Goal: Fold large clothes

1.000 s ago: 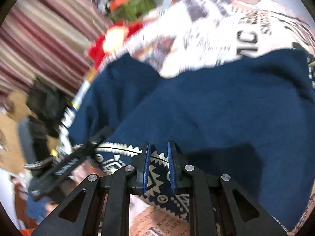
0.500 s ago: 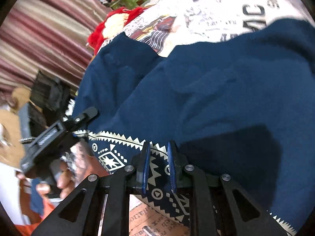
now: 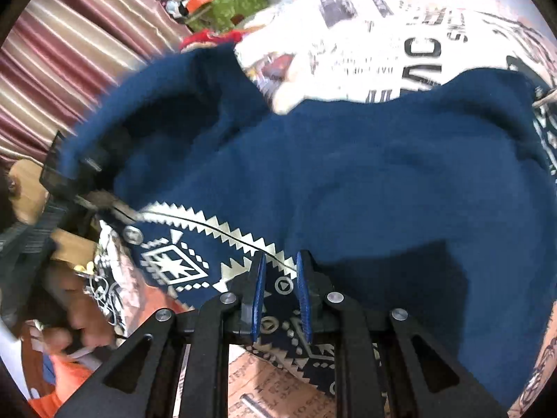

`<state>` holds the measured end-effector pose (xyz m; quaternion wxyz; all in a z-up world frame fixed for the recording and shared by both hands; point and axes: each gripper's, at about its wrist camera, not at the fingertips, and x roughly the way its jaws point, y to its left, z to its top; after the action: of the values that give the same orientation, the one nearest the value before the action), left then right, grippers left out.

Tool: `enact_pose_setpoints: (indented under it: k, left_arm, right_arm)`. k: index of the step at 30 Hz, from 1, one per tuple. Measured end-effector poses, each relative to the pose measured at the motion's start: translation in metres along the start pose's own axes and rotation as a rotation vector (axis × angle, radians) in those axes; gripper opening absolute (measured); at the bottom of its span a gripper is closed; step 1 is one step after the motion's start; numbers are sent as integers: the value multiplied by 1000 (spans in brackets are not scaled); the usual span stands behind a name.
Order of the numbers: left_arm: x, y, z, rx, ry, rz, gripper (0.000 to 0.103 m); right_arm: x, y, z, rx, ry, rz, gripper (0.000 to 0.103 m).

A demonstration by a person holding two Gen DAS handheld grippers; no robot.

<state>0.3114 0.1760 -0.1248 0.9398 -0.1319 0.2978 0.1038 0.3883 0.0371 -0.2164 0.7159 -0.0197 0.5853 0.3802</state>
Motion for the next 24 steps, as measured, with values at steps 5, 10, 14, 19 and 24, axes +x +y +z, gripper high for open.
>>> enact_pose_setpoints:
  k: [5,10,14,19,24]
  left_arm:
    - [8,-52,15,85,-7,-75,7]
    - [3,-115,26,145,-31,-199,7]
    - [1,-177,2,310,-9,-295,7]
    - [19,-232,-69,581,229,-383,7]
    - [32,-222,-98,615,367,-350,7]
  right_arm:
    - [12,-17,-4,81,64,75,14]
    - [-45,-59,-22,187,-13,97,14]
    - [-103,-93,-52,212,-126,-48,14]
    - [-157,-131,-93,278,-197,-161,14]
    - [-193,-144,-125,317,-244,-212,14]
